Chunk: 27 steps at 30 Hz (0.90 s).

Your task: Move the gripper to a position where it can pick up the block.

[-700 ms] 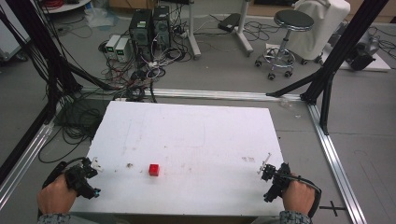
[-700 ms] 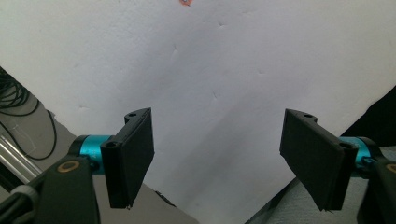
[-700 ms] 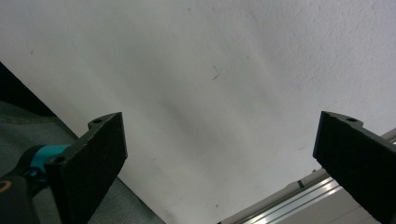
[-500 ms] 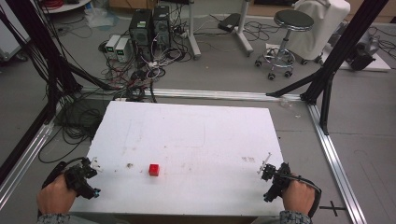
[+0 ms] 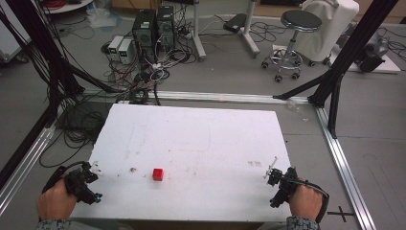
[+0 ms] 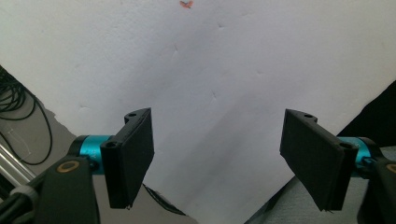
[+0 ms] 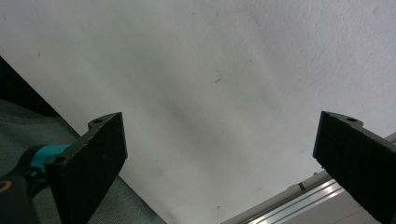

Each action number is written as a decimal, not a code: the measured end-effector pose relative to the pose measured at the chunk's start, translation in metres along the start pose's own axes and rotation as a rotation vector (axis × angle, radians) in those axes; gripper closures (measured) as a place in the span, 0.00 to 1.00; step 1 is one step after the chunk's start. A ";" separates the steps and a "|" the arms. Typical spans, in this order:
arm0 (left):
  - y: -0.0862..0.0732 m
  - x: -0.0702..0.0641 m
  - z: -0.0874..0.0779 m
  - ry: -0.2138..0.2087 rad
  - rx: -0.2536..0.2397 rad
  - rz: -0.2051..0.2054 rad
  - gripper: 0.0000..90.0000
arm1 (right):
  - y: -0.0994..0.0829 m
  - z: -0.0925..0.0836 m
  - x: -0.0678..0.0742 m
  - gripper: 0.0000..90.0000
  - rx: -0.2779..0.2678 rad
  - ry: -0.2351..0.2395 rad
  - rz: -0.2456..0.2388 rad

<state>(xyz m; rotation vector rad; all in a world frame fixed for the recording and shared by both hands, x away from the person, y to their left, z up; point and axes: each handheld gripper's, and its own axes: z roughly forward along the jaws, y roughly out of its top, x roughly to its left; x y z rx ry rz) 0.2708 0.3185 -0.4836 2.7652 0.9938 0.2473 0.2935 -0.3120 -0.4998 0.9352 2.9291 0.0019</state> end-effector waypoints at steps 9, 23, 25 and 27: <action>-0.001 0.002 -0.003 0.003 -0.016 0.015 0.29 | -0.001 0.000 0.001 0.02 0.001 0.007 0.005; 0.014 0.004 -0.005 0.000 -0.031 0.137 0.29 | -0.002 -0.002 0.000 0.02 -0.024 0.009 0.009; 0.021 0.005 -0.004 -0.001 -0.001 0.177 0.29 | 0.000 -0.002 0.000 0.02 -0.028 0.006 0.004; 0.024 0.005 -0.004 -0.003 0.004 0.191 0.29 | 0.001 -0.003 0.000 0.02 -0.031 0.011 0.005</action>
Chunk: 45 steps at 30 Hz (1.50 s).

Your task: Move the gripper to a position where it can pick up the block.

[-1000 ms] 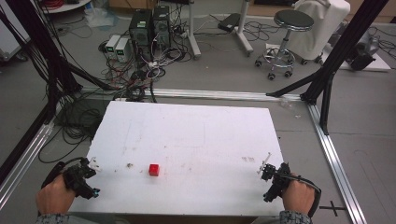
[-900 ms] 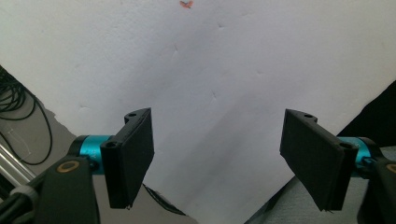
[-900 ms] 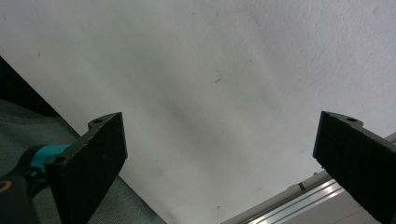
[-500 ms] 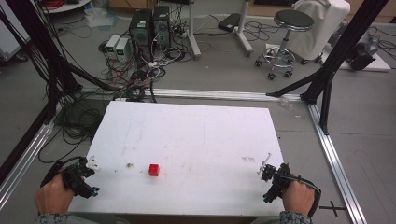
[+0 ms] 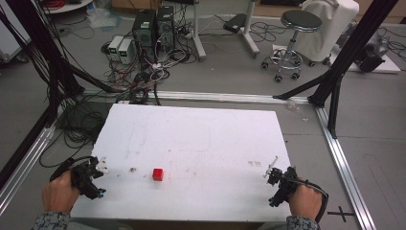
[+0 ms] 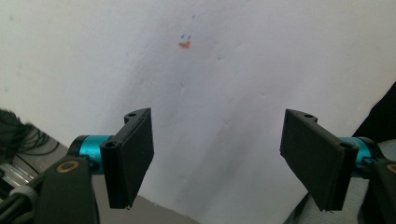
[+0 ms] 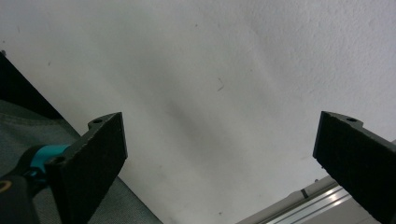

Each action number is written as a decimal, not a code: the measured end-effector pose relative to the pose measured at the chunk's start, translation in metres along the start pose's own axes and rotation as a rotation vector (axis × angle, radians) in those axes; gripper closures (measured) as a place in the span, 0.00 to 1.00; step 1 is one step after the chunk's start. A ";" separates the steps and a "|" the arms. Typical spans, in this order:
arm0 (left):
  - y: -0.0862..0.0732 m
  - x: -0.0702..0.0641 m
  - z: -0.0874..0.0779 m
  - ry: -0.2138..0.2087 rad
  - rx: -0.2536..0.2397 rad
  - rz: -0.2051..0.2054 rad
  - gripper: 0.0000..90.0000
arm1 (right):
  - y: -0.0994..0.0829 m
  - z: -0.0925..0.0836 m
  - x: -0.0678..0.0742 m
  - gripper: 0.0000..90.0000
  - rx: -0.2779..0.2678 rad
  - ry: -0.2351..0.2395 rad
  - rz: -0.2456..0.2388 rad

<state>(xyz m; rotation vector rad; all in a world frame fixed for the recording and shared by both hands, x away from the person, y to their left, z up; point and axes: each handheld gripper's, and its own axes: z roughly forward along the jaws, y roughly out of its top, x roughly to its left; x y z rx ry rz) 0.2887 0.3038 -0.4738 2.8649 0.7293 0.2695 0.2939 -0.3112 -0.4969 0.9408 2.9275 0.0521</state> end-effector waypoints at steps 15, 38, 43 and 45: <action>0.051 0.014 -0.010 -0.004 0.075 0.241 0.29 | -0.001 0.000 0.000 0.02 -0.010 0.004 0.001; 0.112 0.011 -0.007 -0.058 0.022 0.344 0.31 | -0.001 0.001 -0.001 0.02 -0.011 0.024 0.005; 0.121 0.008 -0.001 -0.082 0.028 0.376 0.32 | 0.000 0.002 -0.001 0.02 -0.012 0.027 0.006; 0.126 0.005 0.005 -0.093 0.034 0.386 0.36 | 0.000 0.002 -0.001 0.02 -0.008 0.029 0.009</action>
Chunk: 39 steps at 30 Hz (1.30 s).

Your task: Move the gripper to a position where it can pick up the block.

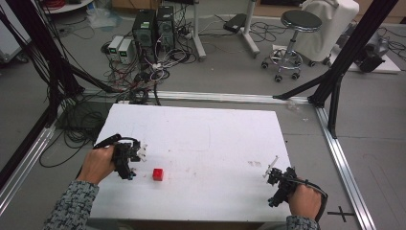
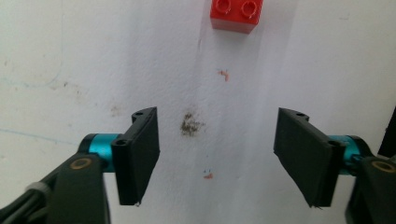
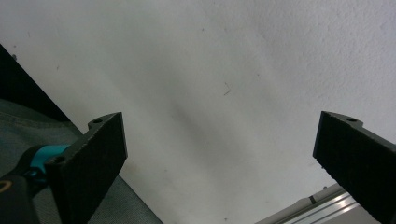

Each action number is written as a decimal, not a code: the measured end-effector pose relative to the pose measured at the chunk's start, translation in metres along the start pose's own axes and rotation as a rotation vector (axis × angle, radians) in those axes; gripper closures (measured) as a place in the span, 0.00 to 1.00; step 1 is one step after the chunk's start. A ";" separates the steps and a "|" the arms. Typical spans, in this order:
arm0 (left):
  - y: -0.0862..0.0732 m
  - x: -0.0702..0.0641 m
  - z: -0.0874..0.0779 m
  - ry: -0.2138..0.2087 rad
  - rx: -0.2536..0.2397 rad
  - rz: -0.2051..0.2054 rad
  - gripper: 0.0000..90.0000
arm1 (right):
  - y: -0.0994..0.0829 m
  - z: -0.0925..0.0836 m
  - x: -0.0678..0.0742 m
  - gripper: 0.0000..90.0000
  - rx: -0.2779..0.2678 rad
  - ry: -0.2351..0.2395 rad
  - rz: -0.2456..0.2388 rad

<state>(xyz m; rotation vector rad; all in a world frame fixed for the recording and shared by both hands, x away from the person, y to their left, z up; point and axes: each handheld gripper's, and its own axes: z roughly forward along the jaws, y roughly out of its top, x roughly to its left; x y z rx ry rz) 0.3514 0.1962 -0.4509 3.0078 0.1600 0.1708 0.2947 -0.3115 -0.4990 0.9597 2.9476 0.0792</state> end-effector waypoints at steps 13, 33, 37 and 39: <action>0.023 0.000 0.019 -0.017 -0.037 0.068 0.35 | 0.001 0.000 0.000 0.02 -0.009 -0.002 -0.003; 0.051 0.002 0.050 -0.085 -0.016 0.171 0.29 | 0.005 0.002 0.002 0.02 -0.014 0.010 -0.020; 0.055 0.002 0.055 -0.096 -0.011 0.172 0.29 | 0.006 0.002 0.002 0.02 -0.010 0.012 -0.029; 0.059 0.002 0.057 -0.100 -0.008 0.172 0.29 | 0.007 0.003 0.002 0.02 -0.006 0.017 -0.028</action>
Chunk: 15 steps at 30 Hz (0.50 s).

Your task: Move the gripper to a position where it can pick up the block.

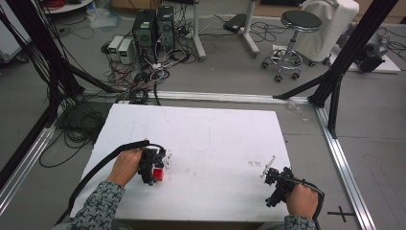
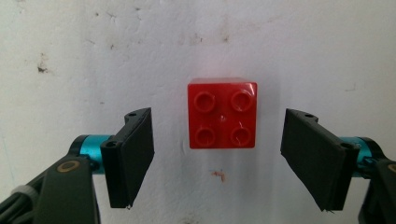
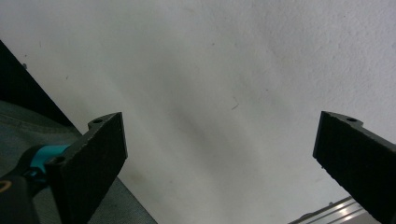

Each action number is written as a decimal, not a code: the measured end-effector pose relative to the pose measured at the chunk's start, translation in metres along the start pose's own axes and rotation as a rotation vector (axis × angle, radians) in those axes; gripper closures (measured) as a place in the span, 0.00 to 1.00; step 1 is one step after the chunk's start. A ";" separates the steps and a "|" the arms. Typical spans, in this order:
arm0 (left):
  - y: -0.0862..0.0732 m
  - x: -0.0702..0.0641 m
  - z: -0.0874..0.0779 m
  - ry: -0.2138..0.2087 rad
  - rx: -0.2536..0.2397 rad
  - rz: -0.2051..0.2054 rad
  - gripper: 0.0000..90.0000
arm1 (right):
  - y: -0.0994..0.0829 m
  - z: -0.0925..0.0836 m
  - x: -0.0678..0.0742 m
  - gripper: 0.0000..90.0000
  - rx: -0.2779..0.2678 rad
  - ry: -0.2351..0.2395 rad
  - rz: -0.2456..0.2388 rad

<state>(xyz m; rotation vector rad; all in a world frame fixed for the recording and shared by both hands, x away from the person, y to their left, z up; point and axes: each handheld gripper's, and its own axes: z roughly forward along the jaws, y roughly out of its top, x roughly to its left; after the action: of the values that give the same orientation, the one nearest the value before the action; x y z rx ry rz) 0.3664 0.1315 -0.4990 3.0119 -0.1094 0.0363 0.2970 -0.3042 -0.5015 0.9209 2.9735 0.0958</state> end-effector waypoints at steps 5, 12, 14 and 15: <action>0.003 0.001 0.004 -0.012 0.004 0.004 0.29 | 0.001 0.001 0.000 0.02 0.001 0.000 -0.007; 0.004 0.001 0.007 -0.020 0.018 0.011 0.29 | 0.002 0.001 0.000 0.02 0.004 0.001 -0.008; 0.003 0.000 0.007 -0.020 0.018 0.011 0.29 | 0.002 0.001 0.000 0.02 0.001 0.001 -0.006; 0.003 0.000 0.007 -0.020 0.018 0.011 0.29 | 0.001 0.001 0.000 0.02 -0.001 0.001 -0.003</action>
<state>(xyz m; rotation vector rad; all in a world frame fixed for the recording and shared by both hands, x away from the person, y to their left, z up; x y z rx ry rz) 0.3666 0.1273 -0.5053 3.0306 -0.1276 0.0080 0.2975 -0.3029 -0.5022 0.9165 2.9758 0.0973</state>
